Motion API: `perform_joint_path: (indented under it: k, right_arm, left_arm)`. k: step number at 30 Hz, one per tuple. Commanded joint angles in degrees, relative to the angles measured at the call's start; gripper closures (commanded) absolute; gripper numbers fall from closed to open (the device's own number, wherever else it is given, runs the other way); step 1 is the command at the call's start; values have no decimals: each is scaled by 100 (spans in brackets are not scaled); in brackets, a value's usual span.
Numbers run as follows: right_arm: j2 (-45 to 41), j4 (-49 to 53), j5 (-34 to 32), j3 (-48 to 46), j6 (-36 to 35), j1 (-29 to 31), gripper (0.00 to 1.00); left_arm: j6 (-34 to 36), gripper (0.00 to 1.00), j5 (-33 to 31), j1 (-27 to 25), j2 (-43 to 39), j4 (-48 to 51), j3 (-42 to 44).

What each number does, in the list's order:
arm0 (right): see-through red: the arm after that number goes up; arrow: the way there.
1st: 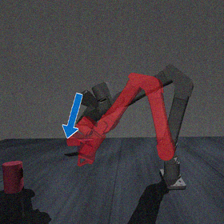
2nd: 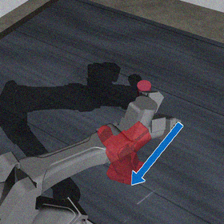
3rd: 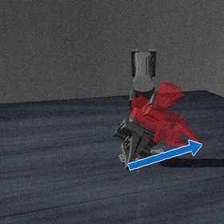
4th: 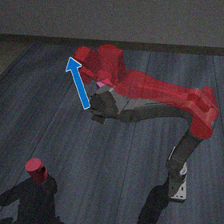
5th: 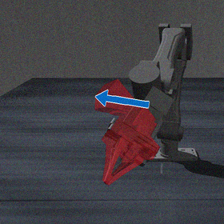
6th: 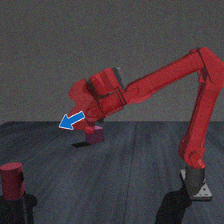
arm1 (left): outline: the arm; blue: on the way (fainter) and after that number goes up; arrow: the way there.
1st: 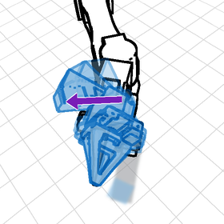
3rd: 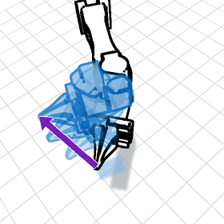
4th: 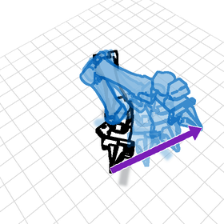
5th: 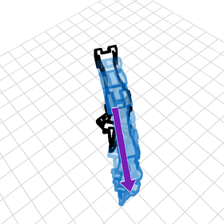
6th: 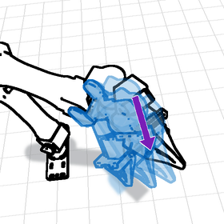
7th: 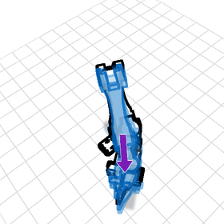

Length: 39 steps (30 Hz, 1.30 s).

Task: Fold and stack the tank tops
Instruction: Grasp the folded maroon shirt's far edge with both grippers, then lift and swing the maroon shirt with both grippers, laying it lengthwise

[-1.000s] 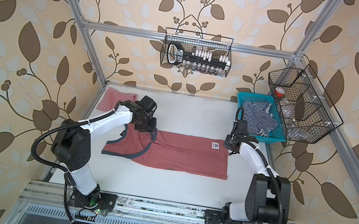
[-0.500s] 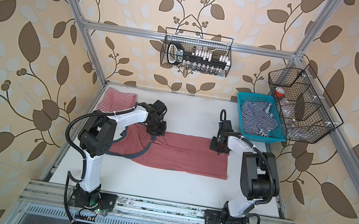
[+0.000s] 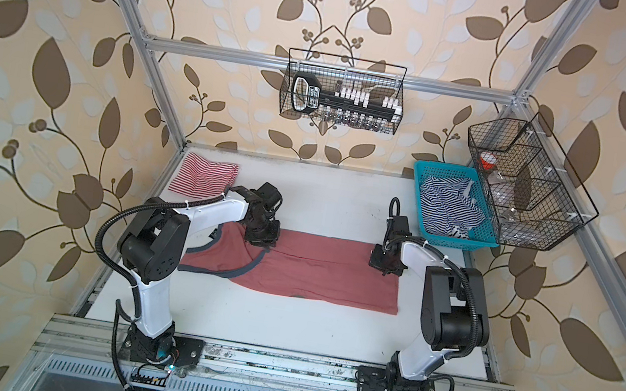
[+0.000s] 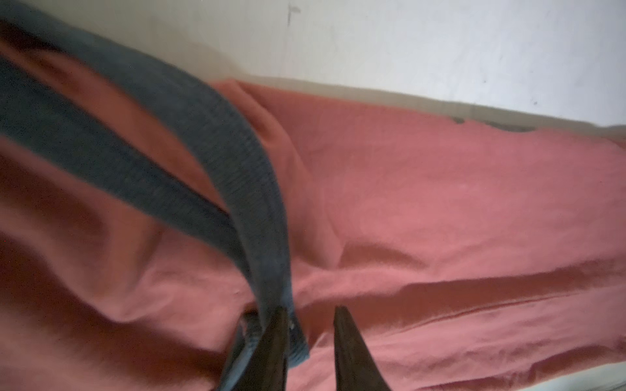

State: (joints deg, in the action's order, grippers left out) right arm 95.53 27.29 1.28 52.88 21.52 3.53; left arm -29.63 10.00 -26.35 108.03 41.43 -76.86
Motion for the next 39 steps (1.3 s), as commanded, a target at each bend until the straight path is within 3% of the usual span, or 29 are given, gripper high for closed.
perform_joint_path:
  k: [1, 8, 16, 24, 32, 39]
  right_arm:
    - [-191, 461, -153, -145, 19, -56, 100]
    - [-600, 431, -18, 234, -93, 311, 97]
    - [327, 451, 115, 475, -245, 407, 91]
    - [550, 531, -116, 280, -26, 345, 89]
    - [278, 690, -326, -61, 115, -278, 89]
    - [-102, 708, -497, -365, 288, -346, 88]
  left_arm:
    - [1, 74, -332, -63, -411, 427, -182]
    - [27, 72, -771, -55, 60, 896, -959]
    - [-52, 80, -559, -58, 1092, 1142, -1436]
    - [-61, 90, -402, -109, 1757, 1289, -1774]
    - [-3, 100, -572, -264, 2807, 1675, -3120]
    - [-120, 100, -348, -257, 3918, 1885, -5070]
